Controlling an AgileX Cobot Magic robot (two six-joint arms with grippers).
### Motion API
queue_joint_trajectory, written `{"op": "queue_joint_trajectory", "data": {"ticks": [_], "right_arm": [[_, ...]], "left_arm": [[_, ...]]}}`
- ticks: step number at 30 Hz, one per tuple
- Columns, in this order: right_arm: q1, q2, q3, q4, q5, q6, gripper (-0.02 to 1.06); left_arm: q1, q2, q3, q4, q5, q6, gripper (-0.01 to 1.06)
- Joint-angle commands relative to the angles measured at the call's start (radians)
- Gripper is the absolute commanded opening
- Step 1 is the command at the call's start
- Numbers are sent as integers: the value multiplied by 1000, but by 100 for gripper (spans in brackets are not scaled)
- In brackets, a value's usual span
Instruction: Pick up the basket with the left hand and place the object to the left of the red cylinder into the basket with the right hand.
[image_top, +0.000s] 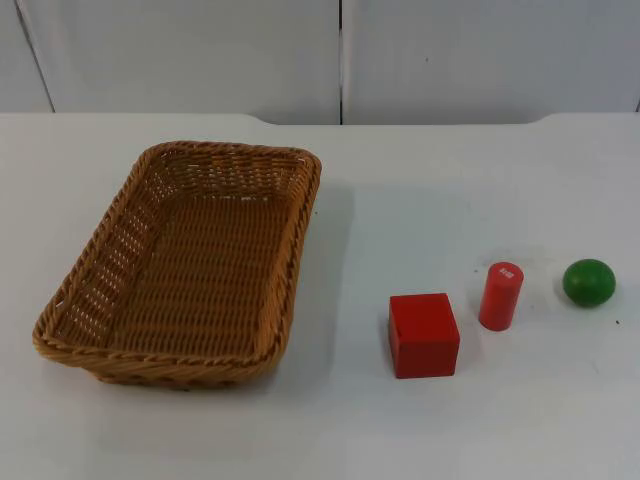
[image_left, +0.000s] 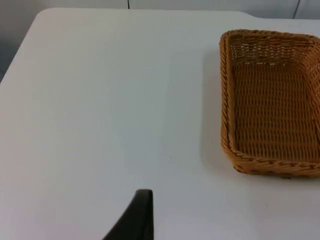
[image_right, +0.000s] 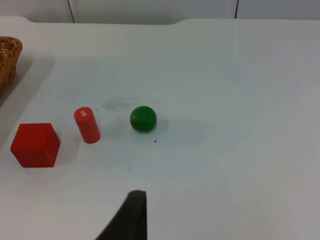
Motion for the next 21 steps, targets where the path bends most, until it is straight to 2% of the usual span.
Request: {"op": "queue_joint_trajectory", "data": {"ticks": [1,21], "right_arm": [[-1,-4,6,4,-1,3,105],[-1,-4,6,4,-1,3,105]], "left_arm": [[-5,-4,-14,2,-46,-10,105],[-5,99,-33,-20,-236,-3,105]]}}
